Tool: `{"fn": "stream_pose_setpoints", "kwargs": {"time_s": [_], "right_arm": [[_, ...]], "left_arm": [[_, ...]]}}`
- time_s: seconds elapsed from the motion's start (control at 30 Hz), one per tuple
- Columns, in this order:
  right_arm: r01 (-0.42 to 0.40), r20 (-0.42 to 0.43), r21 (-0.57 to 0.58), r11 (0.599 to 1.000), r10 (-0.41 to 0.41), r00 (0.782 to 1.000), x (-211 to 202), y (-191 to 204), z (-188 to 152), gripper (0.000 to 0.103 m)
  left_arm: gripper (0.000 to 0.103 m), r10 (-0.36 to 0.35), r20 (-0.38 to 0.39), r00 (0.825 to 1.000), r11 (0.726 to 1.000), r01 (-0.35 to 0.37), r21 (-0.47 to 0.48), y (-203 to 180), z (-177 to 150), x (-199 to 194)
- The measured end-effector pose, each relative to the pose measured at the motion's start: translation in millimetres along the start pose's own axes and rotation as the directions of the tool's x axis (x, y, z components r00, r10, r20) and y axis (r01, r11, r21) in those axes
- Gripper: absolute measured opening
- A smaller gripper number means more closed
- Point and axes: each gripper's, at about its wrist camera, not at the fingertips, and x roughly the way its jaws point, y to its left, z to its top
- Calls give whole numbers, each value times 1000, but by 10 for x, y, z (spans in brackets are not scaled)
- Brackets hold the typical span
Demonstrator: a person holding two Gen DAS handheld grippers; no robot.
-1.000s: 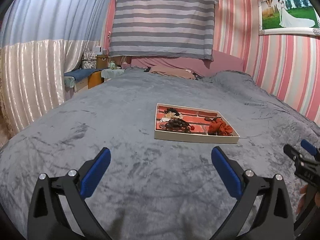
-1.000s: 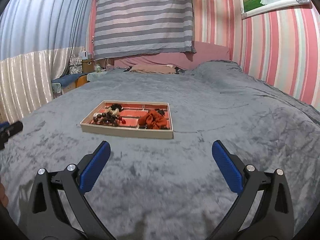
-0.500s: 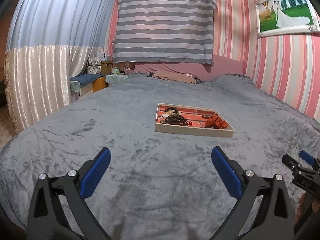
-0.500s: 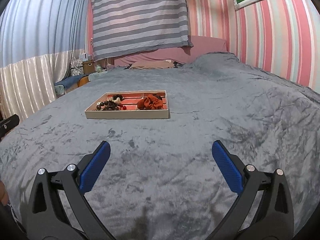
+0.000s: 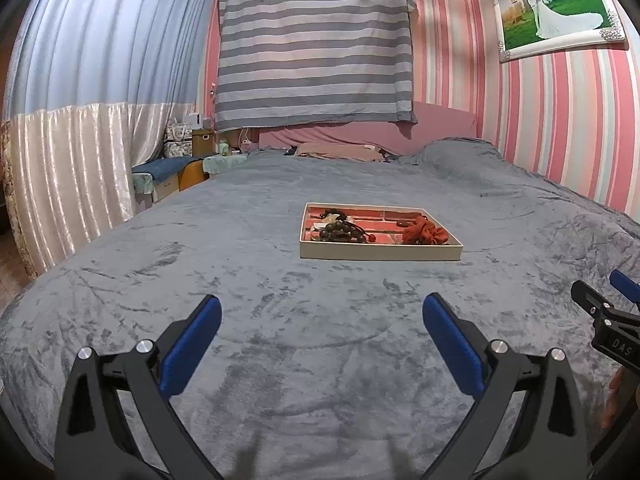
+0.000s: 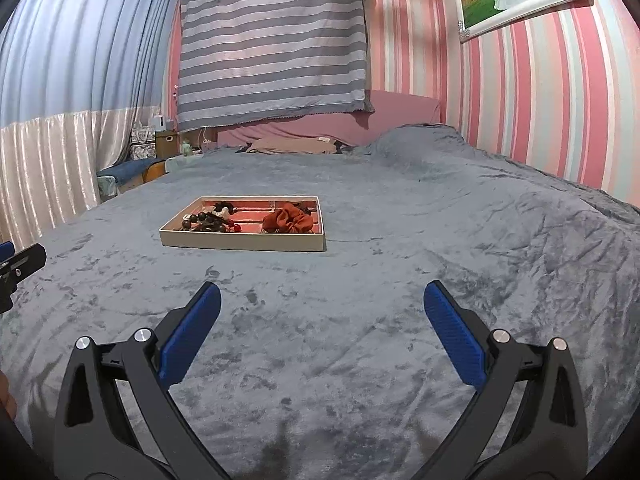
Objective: Organize jewelry
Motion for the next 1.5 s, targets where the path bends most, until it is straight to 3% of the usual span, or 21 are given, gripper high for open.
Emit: {"fn": "stream_pose_setpoints", "kwargs": {"time_s": [1.5], "right_arm": [[42, 8, -24, 999, -41, 999, -34, 6, 16, 99]], "left_arm": [[98, 13, 35, 999, 1000, -13, 21, -46, -14, -23]]}}
